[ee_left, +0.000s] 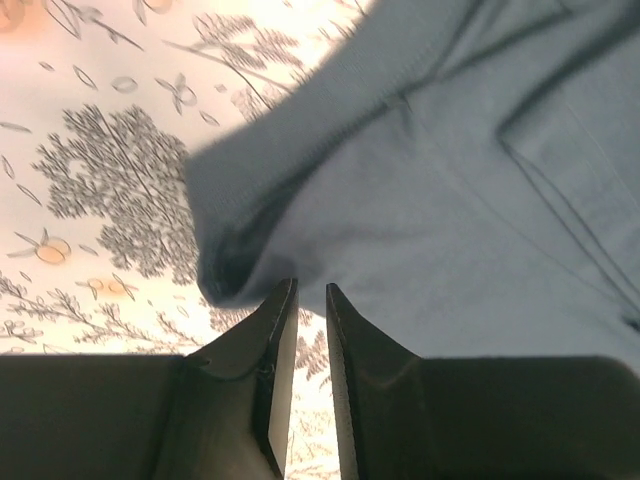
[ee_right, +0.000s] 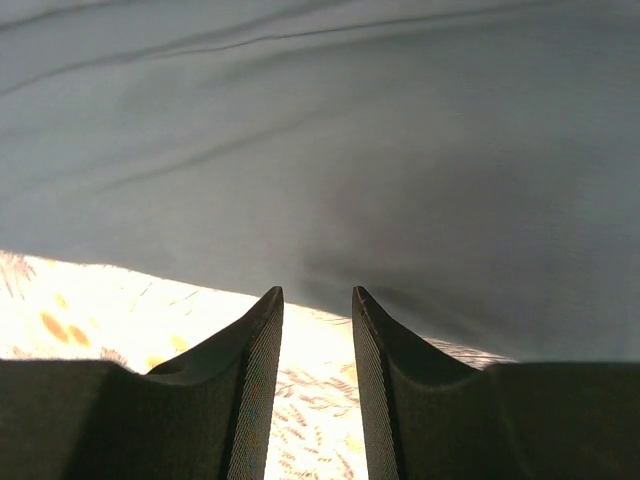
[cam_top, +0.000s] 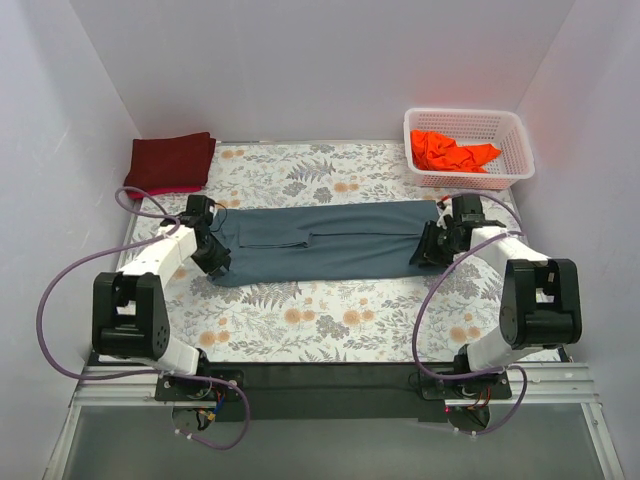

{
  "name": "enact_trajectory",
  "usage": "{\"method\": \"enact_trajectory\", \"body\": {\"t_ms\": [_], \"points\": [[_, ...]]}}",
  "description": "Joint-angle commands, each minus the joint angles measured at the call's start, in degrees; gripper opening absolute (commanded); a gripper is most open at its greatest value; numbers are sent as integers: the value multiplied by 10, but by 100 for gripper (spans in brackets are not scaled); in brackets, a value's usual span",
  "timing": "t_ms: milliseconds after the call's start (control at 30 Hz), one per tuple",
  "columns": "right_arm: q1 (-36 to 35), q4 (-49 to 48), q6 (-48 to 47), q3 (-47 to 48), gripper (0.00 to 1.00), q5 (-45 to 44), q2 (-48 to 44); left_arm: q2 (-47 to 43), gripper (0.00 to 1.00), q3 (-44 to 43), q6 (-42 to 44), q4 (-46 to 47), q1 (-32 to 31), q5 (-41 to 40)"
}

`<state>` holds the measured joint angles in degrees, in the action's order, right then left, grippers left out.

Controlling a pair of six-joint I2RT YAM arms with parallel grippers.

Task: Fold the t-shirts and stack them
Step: Fold the tshirt

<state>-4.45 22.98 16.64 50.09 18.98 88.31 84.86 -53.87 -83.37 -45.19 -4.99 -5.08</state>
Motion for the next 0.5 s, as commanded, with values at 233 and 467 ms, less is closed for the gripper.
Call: {"method": "enact_trajectory", "body": {"t_ms": [233, 467], "points": [[126, -90, 62, -93, 37, -37, -21, 52, 12, 46, 6, 50, 49, -12], [157, -63, 78, -113, 36, -58, -47, 72, 10, 65, 1, 57, 81, -13]]}}
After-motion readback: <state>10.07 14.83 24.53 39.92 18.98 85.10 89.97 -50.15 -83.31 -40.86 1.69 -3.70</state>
